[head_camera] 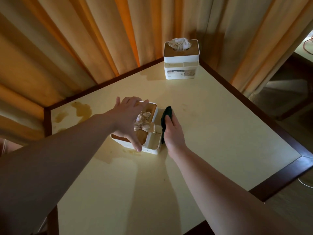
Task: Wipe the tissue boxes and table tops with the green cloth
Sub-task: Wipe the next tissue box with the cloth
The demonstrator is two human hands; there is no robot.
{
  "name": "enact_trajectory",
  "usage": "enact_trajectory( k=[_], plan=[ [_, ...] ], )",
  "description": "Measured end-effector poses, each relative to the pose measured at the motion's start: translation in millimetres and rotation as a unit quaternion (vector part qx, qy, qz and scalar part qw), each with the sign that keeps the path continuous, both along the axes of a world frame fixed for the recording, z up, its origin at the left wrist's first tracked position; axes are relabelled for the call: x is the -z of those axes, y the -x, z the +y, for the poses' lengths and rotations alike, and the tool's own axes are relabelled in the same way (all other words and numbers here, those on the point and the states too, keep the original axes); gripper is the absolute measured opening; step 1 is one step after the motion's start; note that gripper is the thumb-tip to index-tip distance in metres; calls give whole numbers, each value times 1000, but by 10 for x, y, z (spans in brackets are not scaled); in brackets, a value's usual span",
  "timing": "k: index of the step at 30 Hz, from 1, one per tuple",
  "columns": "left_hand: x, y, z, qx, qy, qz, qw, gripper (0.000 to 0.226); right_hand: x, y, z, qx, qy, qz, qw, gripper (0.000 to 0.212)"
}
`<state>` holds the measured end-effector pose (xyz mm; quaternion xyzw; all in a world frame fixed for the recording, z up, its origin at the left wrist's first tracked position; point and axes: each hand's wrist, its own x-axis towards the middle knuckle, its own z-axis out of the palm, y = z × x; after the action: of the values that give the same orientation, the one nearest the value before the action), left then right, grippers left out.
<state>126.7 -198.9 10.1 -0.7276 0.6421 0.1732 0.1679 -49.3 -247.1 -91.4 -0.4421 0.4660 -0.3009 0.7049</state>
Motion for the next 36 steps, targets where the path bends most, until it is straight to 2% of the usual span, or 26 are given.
enact_trajectory(
  k=[10, 16, 23, 31, 36],
  plan=[
    [33, 13, 89, -38, 13, 22, 999, 174, 39, 201, 927, 0, 37, 14, 999, 51],
    [37, 5, 91, -40, 6, 44, 998, 175, -5, 12, 609, 20, 39, 12, 999, 56],
    [33, 47, 95, -65, 11, 59, 996, 174, -45, -100, 85, -16, 35, 21, 999, 58],
    [0, 90, 78, -71, 4, 44, 996, 175, -45, 169, 572, -10, 50, 30, 998, 51],
    [13, 83, 80, -70, 6, 46, 996, 176, -68, 133, 872, 30, 43, 40, 998, 50]
  ],
)
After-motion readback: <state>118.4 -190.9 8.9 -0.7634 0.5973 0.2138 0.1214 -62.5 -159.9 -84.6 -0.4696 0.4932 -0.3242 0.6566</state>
